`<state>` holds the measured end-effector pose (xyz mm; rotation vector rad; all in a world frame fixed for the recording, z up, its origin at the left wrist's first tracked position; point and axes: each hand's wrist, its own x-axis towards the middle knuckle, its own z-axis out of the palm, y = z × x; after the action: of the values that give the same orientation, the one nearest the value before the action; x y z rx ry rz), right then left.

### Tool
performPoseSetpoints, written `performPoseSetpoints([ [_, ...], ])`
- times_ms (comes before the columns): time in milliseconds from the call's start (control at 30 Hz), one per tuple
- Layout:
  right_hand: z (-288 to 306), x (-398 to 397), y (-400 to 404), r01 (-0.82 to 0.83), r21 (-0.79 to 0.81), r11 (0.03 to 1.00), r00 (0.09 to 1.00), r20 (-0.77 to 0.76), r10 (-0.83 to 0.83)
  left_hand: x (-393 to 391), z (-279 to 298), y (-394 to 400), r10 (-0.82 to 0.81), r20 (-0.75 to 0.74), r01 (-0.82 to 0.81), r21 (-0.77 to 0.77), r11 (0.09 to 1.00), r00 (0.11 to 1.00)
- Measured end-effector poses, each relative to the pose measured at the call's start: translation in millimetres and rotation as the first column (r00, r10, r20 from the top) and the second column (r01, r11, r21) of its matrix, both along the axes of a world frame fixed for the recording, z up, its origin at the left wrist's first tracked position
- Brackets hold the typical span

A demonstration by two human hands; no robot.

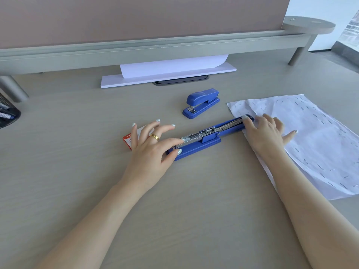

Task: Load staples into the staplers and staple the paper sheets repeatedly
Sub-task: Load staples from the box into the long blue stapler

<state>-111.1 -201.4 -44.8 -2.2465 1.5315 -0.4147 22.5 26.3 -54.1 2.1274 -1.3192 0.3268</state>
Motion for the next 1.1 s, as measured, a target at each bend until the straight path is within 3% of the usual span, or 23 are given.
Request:
performPoseSetpoints([
  [200, 5, 2, 5, -0.013, 0.012, 1.000, 0.987, 0.160, 0.011, 2, 2, 0, 0.044, -0.012, -0.045, -0.070, 0.997, 0.999],
  [267, 8, 2, 9, -0.035, 0.007, 0.999, 0.962, 0.270, 0.031, 0, 7, 2, 0.012, -0.171, -0.030, -0.102, 0.994, 0.985],
  [333, 17, 3, 17, -0.103, 0.045, 0.994, 0.866, 0.495, 0.068, -3, 11, 4, -0.010, -0.351, -0.024, -0.090, 0.996, 0.936],
  [400, 29, 7, 33, -0.206, 0.088, 0.975, 0.681, 0.728, 0.079, -3, 11, 5, 0.010, -0.407, -0.038, -0.061, 0.997, 0.913],
  [467, 40, 12, 50, -0.264, 0.038, 0.964, 0.557, 0.822, 0.120, -1, 10, 5, 0.017, -0.417, -0.046, -0.059, 0.997, 0.909],
  [533, 45, 20, 66, -0.323, -0.047, 0.945, 0.537, 0.813, 0.224, 0, 11, 5, 0.018, -0.412, -0.044, -0.053, 0.998, 0.911],
  [600, 40, 27, 83, -0.395, -0.113, 0.911, 0.581, 0.737, 0.344, 0, 11, 5, 0.019, -0.421, -0.044, -0.048, 0.998, 0.907],
  [700, 20, 35, 103, -0.466, -0.419, 0.779, 0.664, 0.416, 0.621, -1, 12, 5, 0.016, -0.462, -0.048, -0.058, 0.997, 0.887],
  [767, 10, 38, 106, -0.485, -0.542, 0.686, 0.677, 0.264, 0.687, -1, 11, 5, 0.017, -0.485, -0.057, -0.069, 0.996, 0.874],
  [1100, 5, 36, 101, -0.588, -0.493, 0.641, 0.639, 0.201, 0.742, 0, 11, 6, -0.034, -0.474, -0.002, -0.075, 0.997, 0.880],
])
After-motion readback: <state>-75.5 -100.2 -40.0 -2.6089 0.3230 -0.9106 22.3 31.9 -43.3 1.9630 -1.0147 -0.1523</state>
